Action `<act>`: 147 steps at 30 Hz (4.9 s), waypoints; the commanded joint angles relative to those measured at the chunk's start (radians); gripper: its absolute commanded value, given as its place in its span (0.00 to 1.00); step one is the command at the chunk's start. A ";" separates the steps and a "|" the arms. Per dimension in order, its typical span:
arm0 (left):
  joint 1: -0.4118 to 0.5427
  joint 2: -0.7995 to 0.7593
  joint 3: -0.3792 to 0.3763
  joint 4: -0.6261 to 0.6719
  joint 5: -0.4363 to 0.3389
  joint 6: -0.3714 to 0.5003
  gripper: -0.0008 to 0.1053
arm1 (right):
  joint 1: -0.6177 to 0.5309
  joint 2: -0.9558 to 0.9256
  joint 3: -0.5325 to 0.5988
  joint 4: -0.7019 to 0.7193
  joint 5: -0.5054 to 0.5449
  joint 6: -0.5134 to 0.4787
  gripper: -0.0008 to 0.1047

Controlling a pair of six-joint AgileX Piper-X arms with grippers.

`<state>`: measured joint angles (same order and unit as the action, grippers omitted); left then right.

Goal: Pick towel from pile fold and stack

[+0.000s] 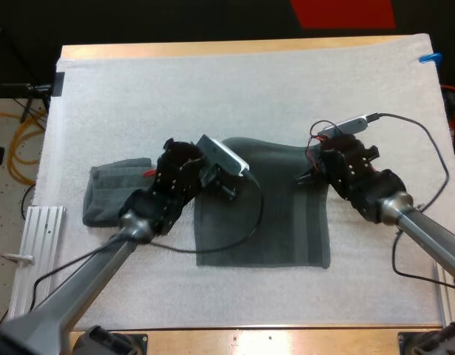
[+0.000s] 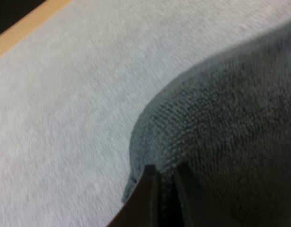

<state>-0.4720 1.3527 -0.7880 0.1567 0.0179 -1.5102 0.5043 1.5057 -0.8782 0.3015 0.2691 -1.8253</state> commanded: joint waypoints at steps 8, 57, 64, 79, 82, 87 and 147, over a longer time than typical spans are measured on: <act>0.042 0.203 0.000 -0.248 0.001 0.081 0.01 | -0.040 0.141 -0.003 -0.225 -0.015 -0.036 0.01; 0.059 -0.623 -0.067 0.286 -0.189 -0.007 0.42 | -0.081 -0.513 -0.248 0.607 -0.127 0.161 0.75; 0.059 -0.740 -0.067 0.635 0.127 -0.164 0.42 | -0.081 -0.617 -0.248 0.818 -0.164 0.233 0.75; 0.059 -0.723 0.057 0.886 0.263 -0.180 0.42 | -0.081 -0.659 0.171 0.684 -0.352 0.393 0.75; 0.059 -0.709 0.086 0.886 0.263 -0.211 0.42 | -0.081 -0.645 0.299 0.550 -0.459 0.491 0.75; 0.059 -0.687 0.094 0.882 0.270 -0.217 0.42 | -0.081 -0.541 0.417 0.404 -0.582 0.612 0.75; 0.059 0.092 0.196 0.366 0.431 -0.625 0.70 | -0.081 -0.219 0.448 0.039 -0.849 0.719 0.01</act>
<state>-0.4070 1.4187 -0.6055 0.5440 0.4260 -2.1259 0.4220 1.2965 -0.4304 0.3324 -0.5810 -1.0922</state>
